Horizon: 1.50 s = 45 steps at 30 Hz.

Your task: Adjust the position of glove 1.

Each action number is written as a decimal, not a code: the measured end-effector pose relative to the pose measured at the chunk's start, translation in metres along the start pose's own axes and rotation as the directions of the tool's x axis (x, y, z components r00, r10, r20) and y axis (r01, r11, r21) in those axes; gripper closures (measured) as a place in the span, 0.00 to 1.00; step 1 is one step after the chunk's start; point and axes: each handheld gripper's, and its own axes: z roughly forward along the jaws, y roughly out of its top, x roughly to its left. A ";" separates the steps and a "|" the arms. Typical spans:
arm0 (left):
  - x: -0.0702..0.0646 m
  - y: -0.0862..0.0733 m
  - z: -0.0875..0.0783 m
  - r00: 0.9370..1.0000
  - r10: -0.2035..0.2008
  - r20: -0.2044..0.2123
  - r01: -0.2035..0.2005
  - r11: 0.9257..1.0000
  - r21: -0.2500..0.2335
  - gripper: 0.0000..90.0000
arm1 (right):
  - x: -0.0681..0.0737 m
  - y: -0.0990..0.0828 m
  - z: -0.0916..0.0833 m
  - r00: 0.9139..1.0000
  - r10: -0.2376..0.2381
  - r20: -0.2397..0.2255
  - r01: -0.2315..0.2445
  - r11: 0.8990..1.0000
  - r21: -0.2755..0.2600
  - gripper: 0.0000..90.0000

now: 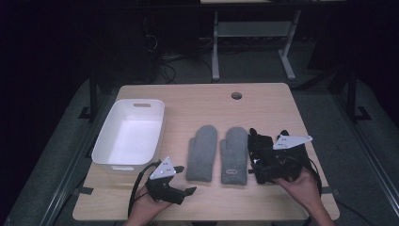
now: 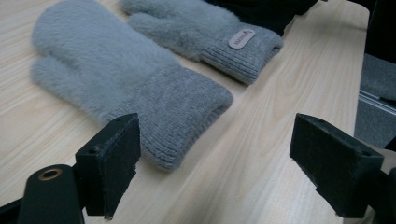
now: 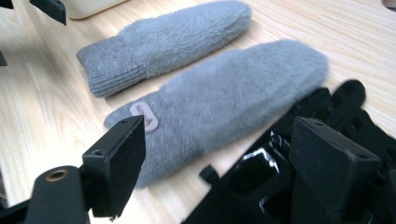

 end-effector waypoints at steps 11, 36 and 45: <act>0.000 -0.003 0.001 1.000 0.010 -0.003 -0.010 1.000 0.013 0.17 | -0.009 0.039 0.040 0.999 -0.027 -0.038 0.031 0.994 0.103 0.22; 0.000 -0.006 0.000 1.000 -0.012 0.010 0.012 1.000 0.007 0.17 | -0.003 0.044 0.114 0.999 -0.039 0.000 0.036 0.933 0.359 0.71; 0.001 -0.009 -0.006 1.000 -0.018 -0.007 0.018 1.000 0.009 0.17 | -0.004 0.041 0.105 1.000 0.030 0.009 -0.031 0.951 0.308 0.89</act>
